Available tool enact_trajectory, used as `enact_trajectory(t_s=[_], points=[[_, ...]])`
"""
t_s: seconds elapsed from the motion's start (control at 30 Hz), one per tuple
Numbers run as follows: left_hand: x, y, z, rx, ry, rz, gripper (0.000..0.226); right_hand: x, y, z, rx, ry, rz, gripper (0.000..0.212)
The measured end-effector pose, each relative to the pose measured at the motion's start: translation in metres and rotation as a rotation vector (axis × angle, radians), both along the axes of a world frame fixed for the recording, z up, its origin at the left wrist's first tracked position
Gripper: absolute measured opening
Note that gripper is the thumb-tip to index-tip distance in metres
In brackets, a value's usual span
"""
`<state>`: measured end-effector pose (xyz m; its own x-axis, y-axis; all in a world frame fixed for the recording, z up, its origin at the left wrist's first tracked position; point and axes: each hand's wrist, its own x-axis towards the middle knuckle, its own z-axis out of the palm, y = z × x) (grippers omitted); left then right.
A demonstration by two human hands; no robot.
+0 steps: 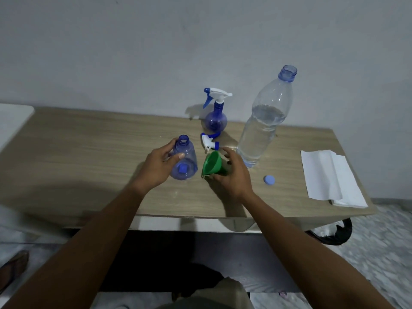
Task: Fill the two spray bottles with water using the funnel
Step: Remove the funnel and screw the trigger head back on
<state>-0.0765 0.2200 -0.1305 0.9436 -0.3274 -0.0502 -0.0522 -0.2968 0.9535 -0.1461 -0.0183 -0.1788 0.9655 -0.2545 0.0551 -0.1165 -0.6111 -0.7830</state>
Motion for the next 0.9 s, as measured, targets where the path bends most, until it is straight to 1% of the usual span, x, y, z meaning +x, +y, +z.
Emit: enact_trajectory(t_s=[0.07,0.13,0.23,0.33,0.43,0.53,0.67,0.8,0.9], points=[[-0.001,0.0,0.0,0.004,-0.004,0.008,0.052,-0.005,0.001,0.008,0.01,-0.038,0.019,0.089],[-0.001,0.0,0.001,0.009,-0.004,0.009,0.054,0.0,0.003,0.019,0.02,-0.087,0.024,0.073],[0.002,0.002,0.002,0.002,0.016,-0.003,0.055,0.031,0.007,0.037,-0.033,-0.129,-0.012,0.05],[0.004,0.003,0.003,0.002,0.015,-0.005,0.056,0.072,0.01,0.049,-0.11,-0.026,-0.008,0.043],[0.005,0.003,0.002,0.002,0.026,0.003,0.052,0.104,0.011,0.042,-0.21,0.167,0.02,0.033],[0.006,0.002,0.002,-0.003,0.022,0.001,0.05,0.126,0.012,0.029,-0.223,0.344,0.016,0.032],[0.007,0.003,0.0,0.012,0.011,-0.011,0.05,0.142,0.012,0.022,-0.278,0.453,-0.004,0.032],[0.008,0.003,-0.001,0.017,-0.001,-0.025,0.048,0.147,0.01,0.025,-0.284,0.472,0.015,0.027],[0.009,0.003,0.001,0.029,-0.006,-0.038,0.047,0.144,0.012,0.033,-0.185,0.377,-0.019,0.025]])
